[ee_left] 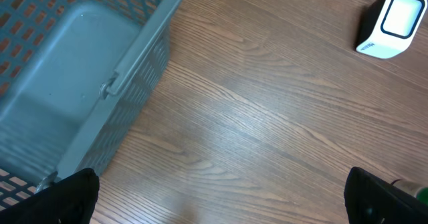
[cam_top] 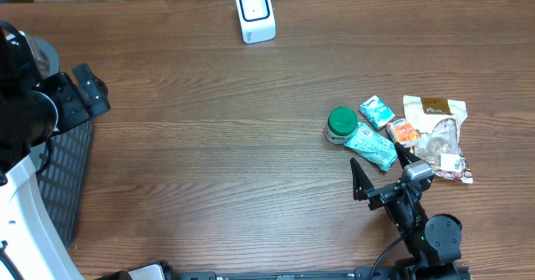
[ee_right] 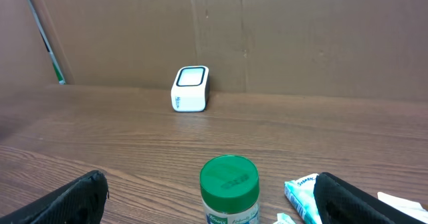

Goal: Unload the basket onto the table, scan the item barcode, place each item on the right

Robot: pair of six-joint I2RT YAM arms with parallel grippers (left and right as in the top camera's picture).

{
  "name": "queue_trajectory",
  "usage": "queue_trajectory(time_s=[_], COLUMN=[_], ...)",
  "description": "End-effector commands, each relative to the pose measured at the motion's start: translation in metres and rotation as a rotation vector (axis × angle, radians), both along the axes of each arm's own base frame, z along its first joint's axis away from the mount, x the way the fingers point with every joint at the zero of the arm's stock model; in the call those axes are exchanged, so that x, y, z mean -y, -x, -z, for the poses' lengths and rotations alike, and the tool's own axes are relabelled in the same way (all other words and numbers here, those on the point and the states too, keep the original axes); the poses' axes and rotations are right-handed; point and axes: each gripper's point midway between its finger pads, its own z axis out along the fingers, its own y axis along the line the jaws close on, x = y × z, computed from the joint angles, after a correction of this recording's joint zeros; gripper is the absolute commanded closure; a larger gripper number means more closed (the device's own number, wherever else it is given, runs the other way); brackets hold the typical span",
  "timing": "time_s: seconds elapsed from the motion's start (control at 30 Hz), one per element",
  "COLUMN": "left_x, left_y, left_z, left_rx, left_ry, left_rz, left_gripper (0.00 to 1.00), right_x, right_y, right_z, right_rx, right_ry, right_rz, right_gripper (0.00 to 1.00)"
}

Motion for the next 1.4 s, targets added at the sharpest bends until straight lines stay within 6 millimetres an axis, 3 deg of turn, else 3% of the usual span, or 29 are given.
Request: queue_trajectory(time_s=[0.0, 0.27, 0.37, 0.53, 0.7, 1.03, 1.37], left_x=[-0.004, 0.005, 0.013, 0.026, 0.040, 0.063, 0.082], left_y=[0.000, -0.006, -0.013, -0.007, 0.000, -0.006, -0.010], left_z=[-0.001, 0.019, 0.028, 0.050, 0.091, 0.182, 0.240], left_rx=[-0.004, -0.042, 0.004, 0.118, 0.227, 0.419, 0.523], left_ry=[-0.024, 0.004, 0.009, 0.023, 0.041, 0.121, 0.191], left_rz=[0.002, 0.090, 0.160, 0.197, 0.244, 0.306, 0.386], left_gripper=[0.01, 0.01, 0.00, 0.00, 0.01, 0.00, 0.00], right_x=[0.001, 0.001, 0.001, 0.001, 0.001, 0.001, 0.001], right_y=[0.000, 0.000, 0.000, 0.000, 0.000, 0.000, 0.000], right_z=[0.002, 0.002, 0.002, 0.002, 0.002, 0.002, 0.002], right_rx=[0.005, 0.005, 0.005, 0.005, 0.005, 0.005, 0.005], right_ry=[-0.001, -0.001, -0.001, -0.001, -0.001, -0.001, -0.001], right_rz=[0.003, 0.003, 0.003, 0.003, 0.003, 0.003, 0.003], right_gripper=[0.00, 0.00, 0.00, 0.00, 0.00, 0.00, 0.00])
